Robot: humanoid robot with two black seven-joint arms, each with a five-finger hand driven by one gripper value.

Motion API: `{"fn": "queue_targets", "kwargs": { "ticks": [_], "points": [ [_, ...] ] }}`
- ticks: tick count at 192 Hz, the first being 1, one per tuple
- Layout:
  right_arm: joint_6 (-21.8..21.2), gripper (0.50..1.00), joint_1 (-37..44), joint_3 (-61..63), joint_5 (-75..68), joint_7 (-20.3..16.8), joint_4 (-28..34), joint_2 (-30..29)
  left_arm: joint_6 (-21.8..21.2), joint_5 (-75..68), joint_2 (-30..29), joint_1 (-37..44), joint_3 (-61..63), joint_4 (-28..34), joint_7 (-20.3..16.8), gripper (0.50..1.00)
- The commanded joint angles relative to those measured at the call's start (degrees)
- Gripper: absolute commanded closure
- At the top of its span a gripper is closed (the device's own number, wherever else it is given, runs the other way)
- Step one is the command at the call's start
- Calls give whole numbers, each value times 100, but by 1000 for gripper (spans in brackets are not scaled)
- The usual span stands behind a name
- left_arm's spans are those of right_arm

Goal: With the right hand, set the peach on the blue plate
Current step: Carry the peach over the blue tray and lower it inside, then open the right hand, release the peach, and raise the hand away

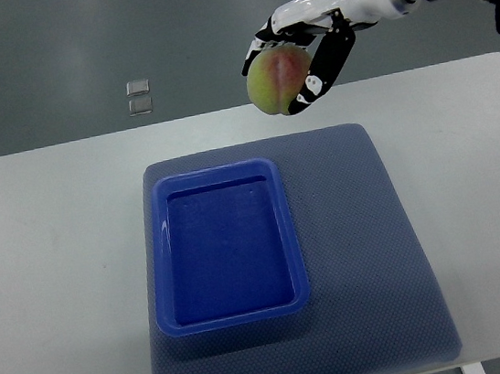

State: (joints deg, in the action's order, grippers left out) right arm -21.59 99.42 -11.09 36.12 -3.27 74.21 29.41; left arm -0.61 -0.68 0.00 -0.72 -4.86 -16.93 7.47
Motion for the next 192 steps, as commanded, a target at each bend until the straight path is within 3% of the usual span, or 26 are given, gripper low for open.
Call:
{"fn": "queue_targets", "kwargs": {
  "ticks": [1,15,25,27,47,48,83,128,135,144,145,151,160,169,170,174,183,192],
  "points": [
    [68,963,-344,-16,0,1,-749,-1147,8,-2,0,-7,3,-12,0,500],
    [76,963,-617,-16,9,1,-1198,-1815,8,-2,0,-60,3,-3,0,500],
    [76,963,-617,-16,9,1,-1198,-1816,8,-2,0,-60,3,-3,0,500],
    [85,961,-906,-16,26,1,-1470,-2325,0,-2,0,-60,3,-3,0,500],
    [103,961,-1144,-25,79,1,-1655,-2660,-1,-2,0,-60,3,-3,0,500],
    [112,959,-1397,-25,96,1,-1847,-2941,8,-2,0,-60,-6,-3,0,500],
    [208,932,-1970,-33,360,1,-2402,-2941,-1,7,0,-60,-6,6,0,500],
    [208,891,-2269,-33,562,1,-2596,-2941,8,7,0,-60,-6,-3,0,500],
    [208,861,-2296,-25,562,1,-2596,-2941,8,-2,0,-60,-6,-3,0,500],
    [208,861,-2296,-25,562,1,-2596,-2941,8,-2,0,-60,-6,-3,0,500],
    [208,820,-2348,-25,562,1,-2596,-2941,8,-2,0,-60,2,-3,0,500],
    [208,803,-2357,-25,562,1,-2596,-2941,8,-2,0,-60,3,-3,0,500],
    [208,732,-2384,-25,554,10,-2596,-2941,8,7,0,-60,3,-3,0,500],
    [208,732,-2384,-25,554,10,-2596,-2941,8,7,0,-60,3,-3,0,500],
    [208,699,-2418,-25,562,10,-2596,-2941,0,7,0,-60,3,-3,0,500],
    [208,691,-2428,-25,562,1,-2596,-2941,-1,7,0,-60,3,-3,0,500],
    [208,622,-2445,-25,554,10,-2604,-2941,8,7,0,-60,-6,6,0,500],
    [208,621,-2445,-25,554,10,-2604,-2941,8,7,0,-60,-6,6,0,500]
  ]
}}
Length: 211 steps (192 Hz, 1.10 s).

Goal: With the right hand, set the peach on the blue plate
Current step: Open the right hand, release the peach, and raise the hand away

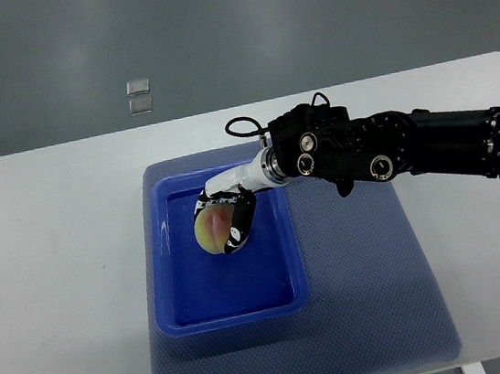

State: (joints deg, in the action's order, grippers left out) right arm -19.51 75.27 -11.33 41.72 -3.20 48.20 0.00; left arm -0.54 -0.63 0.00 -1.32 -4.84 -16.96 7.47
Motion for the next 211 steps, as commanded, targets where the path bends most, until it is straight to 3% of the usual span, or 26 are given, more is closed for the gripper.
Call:
{"fn": "queue_targets", "kwargs": {
  "ticks": [1,79,104,120,121,132,143,153,154,166,193,205,206,211],
  "points": [
    [-18,585,-56,-1,-6,4,-4,0,1,1,0,0,-8,8,0,500],
    [-88,568,199,193,-76,13,-4,0,-8,1,0,0,-8,26,0,500],
    [-211,568,480,1080,-111,39,49,0,1,1,0,0,-8,17,0,500],
    [-247,568,507,1344,-120,39,84,247,-8,1,0,0,1,17,0,500],
    [-255,568,481,1666,-155,48,102,525,-8,1,0,0,1,17,0,500],
    [-255,568,410,2029,-269,57,128,835,-8,1,0,0,10,17,0,500],
    [-211,568,129,2538,-585,74,172,1239,-8,1,0,0,10,17,0,500],
    [-211,568,129,2539,-586,74,172,1240,-8,1,0,0,10,17,0,500],
    [-159,568,-263,3096,-934,100,172,1501,-8,1,0,0,10,0,0,500],
    [-27,568,-758,3970,-1411,259,172,1670,-8,1,0,0,10,-9,0,500],
    [421,570,-1918,5597,-2194,821,58,1627,-8,-8,0,0,10,-18,0,500],
    [465,568,-1998,5703,-2247,865,40,1609,-8,-8,0,0,1,-18,0,500],
    [622,568,-2329,6130,-2456,1048,-47,1522,-8,-8,0,0,10,-18,0,500],
    [703,568,-2473,6283,-2546,1138,-100,1477,-8,-8,0,0,10,-9,0,500]
  ]
}}
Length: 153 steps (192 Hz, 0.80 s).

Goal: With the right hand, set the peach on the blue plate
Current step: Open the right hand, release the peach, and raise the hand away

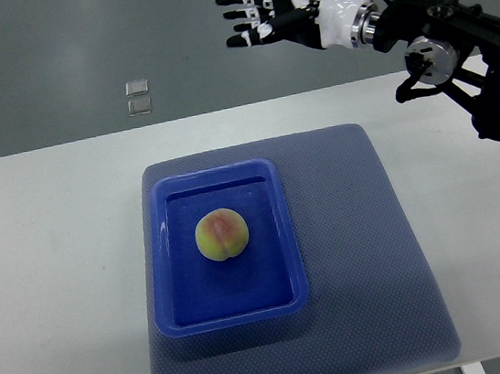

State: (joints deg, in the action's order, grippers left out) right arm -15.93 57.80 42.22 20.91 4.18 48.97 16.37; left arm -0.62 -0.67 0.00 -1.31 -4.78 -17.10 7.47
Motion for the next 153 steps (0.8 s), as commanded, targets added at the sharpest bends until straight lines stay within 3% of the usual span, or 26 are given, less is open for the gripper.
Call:
{"fn": "queue_targets", "kwargs": {
  "ticks": [1,20,21,27,59,153],
  "points": [
    [363,568,-787,998,-499,435,-203,-178,9,-4,0,-1,4,5,0,500],
    [477,570,-1025,1262,-640,584,-318,-283,1,-4,0,-1,4,5,0,500],
    [564,570,-1242,1541,-788,732,-535,-501,1,-4,0,-1,4,-3,0,500],
    [574,570,-1332,1710,-886,804,-730,-652,1,-4,0,-1,4,-4,0,500],
    [495,568,-1438,2282,-1537,848,-1618,-1197,1,-4,0,-1,4,-4,0,500],
    [161,568,-1631,2282,-1572,874,-1671,-1408,1,-4,0,-1,21,32,0,500]
  ]
}}
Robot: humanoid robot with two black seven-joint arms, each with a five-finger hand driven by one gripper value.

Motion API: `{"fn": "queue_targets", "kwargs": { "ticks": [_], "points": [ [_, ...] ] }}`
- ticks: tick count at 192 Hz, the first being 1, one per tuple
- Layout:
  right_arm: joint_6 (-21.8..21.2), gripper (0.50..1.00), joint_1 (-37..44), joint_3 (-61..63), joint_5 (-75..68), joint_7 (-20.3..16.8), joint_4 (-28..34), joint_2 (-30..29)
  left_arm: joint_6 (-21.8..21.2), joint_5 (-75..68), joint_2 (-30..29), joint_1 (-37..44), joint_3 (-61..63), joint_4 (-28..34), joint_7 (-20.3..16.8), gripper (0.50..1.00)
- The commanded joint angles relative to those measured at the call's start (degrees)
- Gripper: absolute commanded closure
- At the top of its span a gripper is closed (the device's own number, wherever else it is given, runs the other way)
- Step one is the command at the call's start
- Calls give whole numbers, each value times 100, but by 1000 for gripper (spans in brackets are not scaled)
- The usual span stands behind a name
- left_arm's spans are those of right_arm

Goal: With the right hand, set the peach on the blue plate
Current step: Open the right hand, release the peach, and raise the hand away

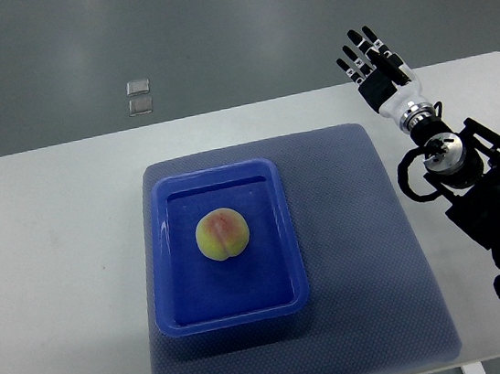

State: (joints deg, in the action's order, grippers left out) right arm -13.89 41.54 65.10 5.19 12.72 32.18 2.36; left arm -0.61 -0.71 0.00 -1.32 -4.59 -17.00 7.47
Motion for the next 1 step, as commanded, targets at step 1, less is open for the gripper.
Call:
{"fn": "queue_targets", "kwargs": {
  "ticks": [1],
  "points": [
    [-43,568,-6,-6,0,20,7,-8,-1,9,0,0,2,21,0,500]
  ]
}}
